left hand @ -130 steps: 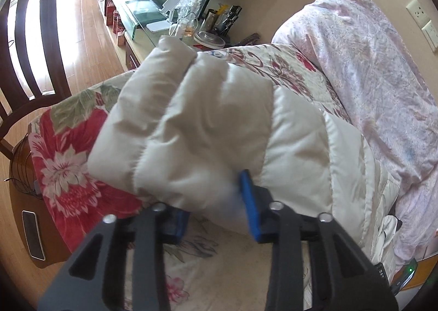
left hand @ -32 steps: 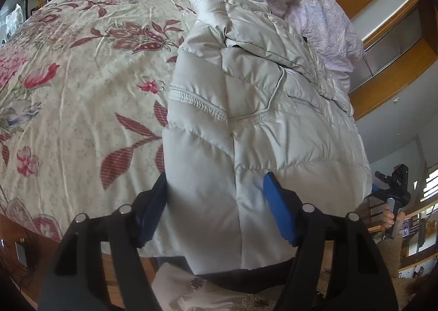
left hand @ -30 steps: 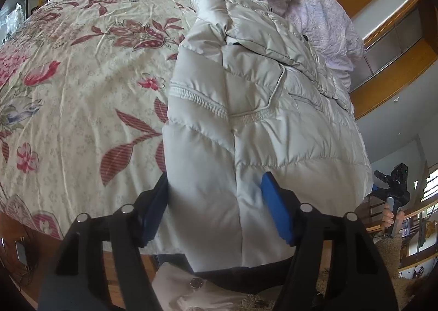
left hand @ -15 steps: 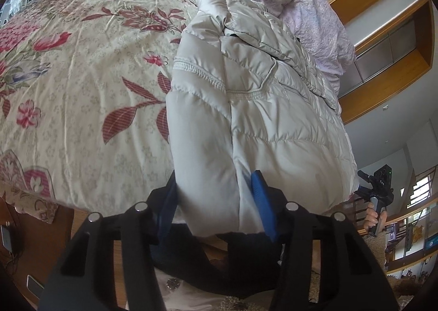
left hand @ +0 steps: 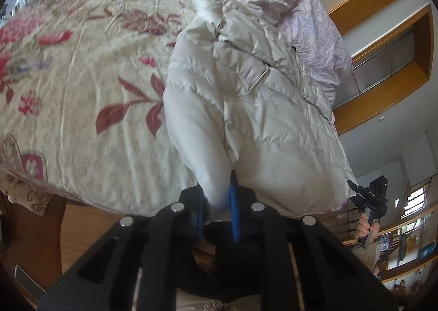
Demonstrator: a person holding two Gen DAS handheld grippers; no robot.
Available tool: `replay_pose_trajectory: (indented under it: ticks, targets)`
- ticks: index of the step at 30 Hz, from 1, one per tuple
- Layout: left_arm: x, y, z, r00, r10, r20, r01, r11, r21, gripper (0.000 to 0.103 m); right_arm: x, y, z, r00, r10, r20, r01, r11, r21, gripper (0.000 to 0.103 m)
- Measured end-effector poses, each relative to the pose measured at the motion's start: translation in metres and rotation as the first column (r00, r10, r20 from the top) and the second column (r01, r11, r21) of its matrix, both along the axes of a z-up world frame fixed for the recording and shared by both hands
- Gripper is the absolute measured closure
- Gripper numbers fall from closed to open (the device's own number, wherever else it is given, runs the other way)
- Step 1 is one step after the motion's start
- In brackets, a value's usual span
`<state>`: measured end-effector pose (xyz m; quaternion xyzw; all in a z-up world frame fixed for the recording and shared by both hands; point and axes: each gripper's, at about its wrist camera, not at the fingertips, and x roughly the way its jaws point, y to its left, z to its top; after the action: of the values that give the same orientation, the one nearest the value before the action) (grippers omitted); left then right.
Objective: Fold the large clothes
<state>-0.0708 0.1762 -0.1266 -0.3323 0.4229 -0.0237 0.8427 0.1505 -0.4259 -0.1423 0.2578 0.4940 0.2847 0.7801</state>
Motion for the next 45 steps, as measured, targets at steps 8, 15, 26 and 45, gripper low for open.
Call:
replay_pose_trajectory:
  ticks: [8, 15, 26, 45]
  targets:
    - [0.017, 0.001, 0.066, 0.987, 0.022, 0.158, -0.039, 0.994, 0.106, 0.091, 0.005, 0.006, 0.057, 0.977, -0.071, 0.203, 0.074, 0.997, -0.011, 0.086]
    - [0.058, 0.004, 0.113, 0.965, 0.053, 0.256, -0.112, 0.969, 0.22, 0.091, 0.027, 0.031, 0.102, 0.918, -0.152, 0.366, 0.197, 0.977, -0.087, 0.086]
    - [0.184, 0.027, 0.185, 0.914, 0.165, 0.371, -0.306, 0.88, 0.364, 0.091, 0.112, 0.115, 0.186, 0.747, -0.203, 0.633, 0.397, 0.9, -0.181, 0.086]
    - [0.387, 0.073, 0.112, 0.911, 0.322, 0.257, -0.41, 0.776, 0.479, 0.084, 0.308, 0.221, 0.116, 0.8, -0.307, 0.516, 0.497, 0.82, -0.282, 0.055]
